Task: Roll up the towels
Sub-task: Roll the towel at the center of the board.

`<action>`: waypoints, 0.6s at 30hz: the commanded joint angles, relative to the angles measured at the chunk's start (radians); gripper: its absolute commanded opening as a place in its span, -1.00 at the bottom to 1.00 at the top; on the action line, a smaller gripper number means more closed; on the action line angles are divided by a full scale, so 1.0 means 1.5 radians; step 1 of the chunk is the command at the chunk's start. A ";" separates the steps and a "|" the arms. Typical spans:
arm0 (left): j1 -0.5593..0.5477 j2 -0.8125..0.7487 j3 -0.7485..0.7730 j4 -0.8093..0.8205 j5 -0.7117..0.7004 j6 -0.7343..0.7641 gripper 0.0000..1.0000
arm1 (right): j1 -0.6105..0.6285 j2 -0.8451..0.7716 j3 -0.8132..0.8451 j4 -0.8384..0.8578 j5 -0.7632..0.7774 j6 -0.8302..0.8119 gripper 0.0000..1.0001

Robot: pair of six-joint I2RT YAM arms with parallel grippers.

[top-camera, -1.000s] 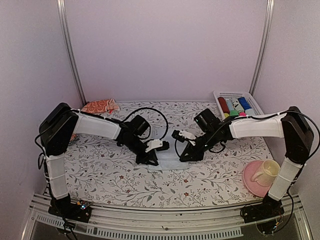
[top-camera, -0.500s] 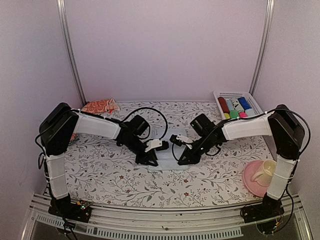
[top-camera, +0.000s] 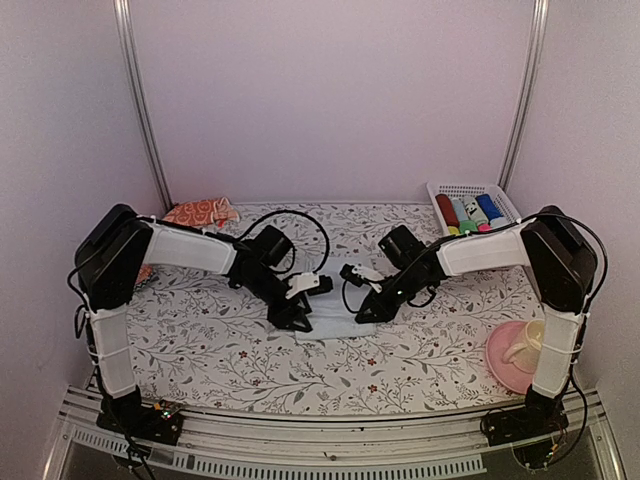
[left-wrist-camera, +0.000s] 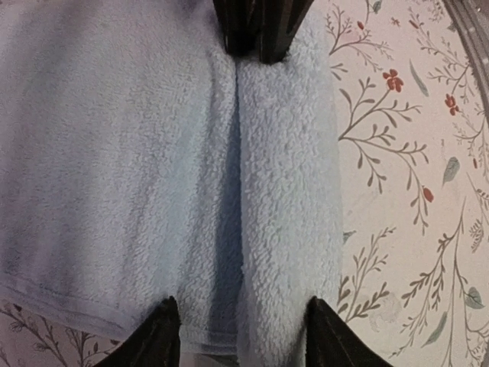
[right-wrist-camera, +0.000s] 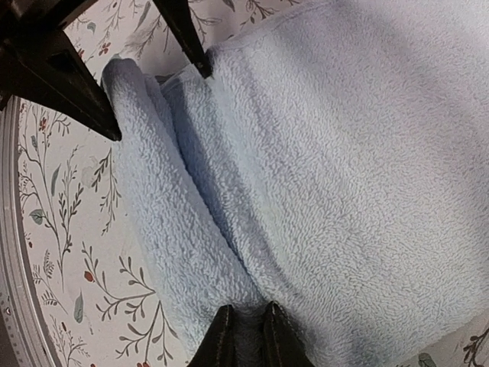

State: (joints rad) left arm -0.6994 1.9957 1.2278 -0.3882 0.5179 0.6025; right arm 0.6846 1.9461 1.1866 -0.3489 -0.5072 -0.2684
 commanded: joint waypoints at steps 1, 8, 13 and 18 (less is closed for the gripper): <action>0.021 -0.048 0.002 -0.015 -0.010 0.002 0.19 | -0.010 0.018 -0.003 -0.005 0.038 0.003 -0.69; 0.028 -0.052 0.014 -0.009 -0.016 -0.003 0.20 | -0.013 0.015 -0.017 -0.005 0.052 0.011 -0.74; 0.026 -0.026 0.010 0.004 -0.050 -0.009 0.10 | -0.012 -0.001 -0.026 -0.005 0.058 0.018 -0.75; 0.024 0.009 0.008 0.029 -0.097 -0.024 0.01 | -0.013 -0.017 -0.042 -0.005 0.081 0.031 -0.76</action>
State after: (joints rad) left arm -0.6678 1.9659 1.2297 -0.3706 0.4442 0.5877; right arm 0.6796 1.9423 1.1664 -0.3241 -0.4625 -0.2428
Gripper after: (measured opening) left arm 0.520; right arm 0.121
